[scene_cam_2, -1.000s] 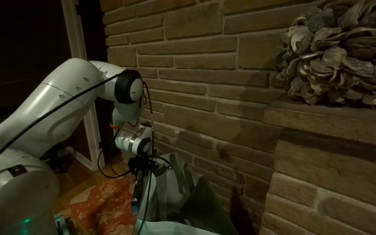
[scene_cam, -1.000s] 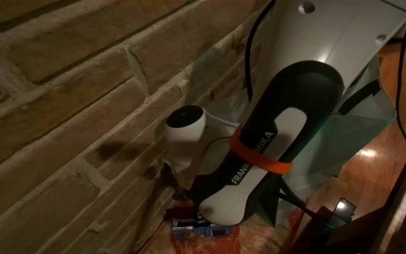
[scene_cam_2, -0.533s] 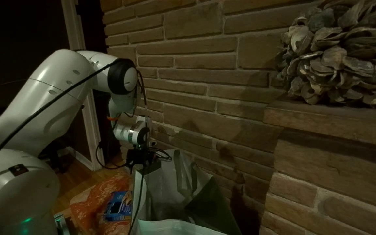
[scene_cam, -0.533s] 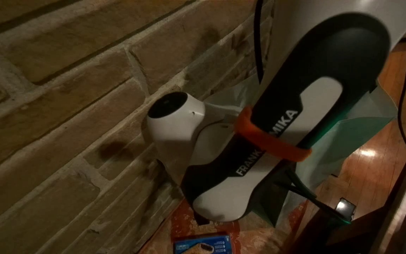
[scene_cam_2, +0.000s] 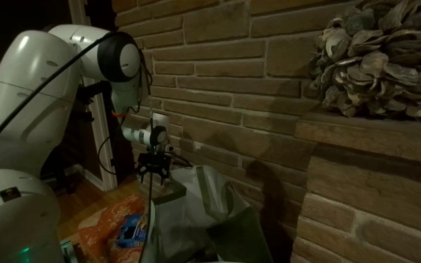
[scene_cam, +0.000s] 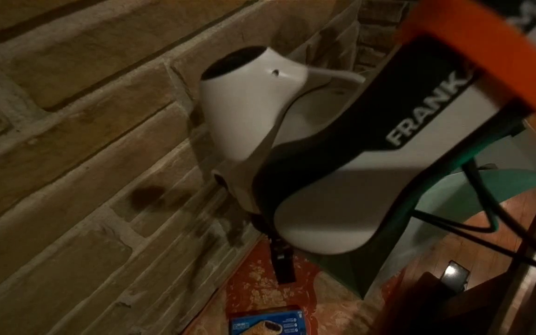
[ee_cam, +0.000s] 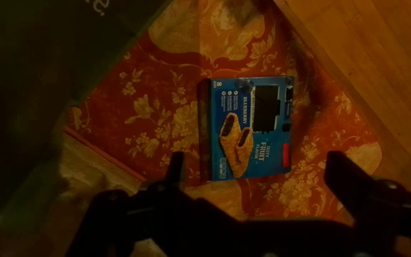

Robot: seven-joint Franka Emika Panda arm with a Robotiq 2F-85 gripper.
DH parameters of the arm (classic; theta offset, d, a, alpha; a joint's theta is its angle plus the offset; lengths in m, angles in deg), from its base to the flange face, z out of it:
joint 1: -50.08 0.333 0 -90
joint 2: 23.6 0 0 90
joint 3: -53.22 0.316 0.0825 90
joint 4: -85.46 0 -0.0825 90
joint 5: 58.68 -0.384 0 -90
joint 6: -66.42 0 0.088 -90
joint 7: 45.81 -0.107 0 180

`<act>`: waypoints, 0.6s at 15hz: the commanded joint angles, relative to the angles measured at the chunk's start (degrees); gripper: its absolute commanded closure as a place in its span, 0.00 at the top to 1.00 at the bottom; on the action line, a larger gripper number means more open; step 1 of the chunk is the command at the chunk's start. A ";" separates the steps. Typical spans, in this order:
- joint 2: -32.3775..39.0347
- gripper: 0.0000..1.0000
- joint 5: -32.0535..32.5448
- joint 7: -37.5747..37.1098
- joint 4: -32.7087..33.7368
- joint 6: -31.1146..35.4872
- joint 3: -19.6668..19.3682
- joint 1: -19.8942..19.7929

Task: Remove the box from the bag

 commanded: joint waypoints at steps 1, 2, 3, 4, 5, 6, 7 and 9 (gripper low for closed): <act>-9.93 1.00 -7.20 4.74 -9.03 0.41 2.11 -4.31; -12.07 1.00 -10.45 7.22 -11.03 0.83 2.75 -5.66; -14.10 1.00 -13.79 9.16 -12.89 1.45 3.01 -6.65; -16.47 1.00 -18.02 11.77 -14.90 1.83 3.52 -7.63; -18.67 1.00 -23.16 15.44 -16.33 1.25 4.05 -8.54; -22.15 1.00 -26.81 17.69 -18.38 0.70 3.52 -8.72; -25.25 1.00 -30.31 19.83 -20.06 0.00 2.62 -8.37; -31.34 1.00 -35.51 22.17 -23.00 -2.03 -0.22 -6.48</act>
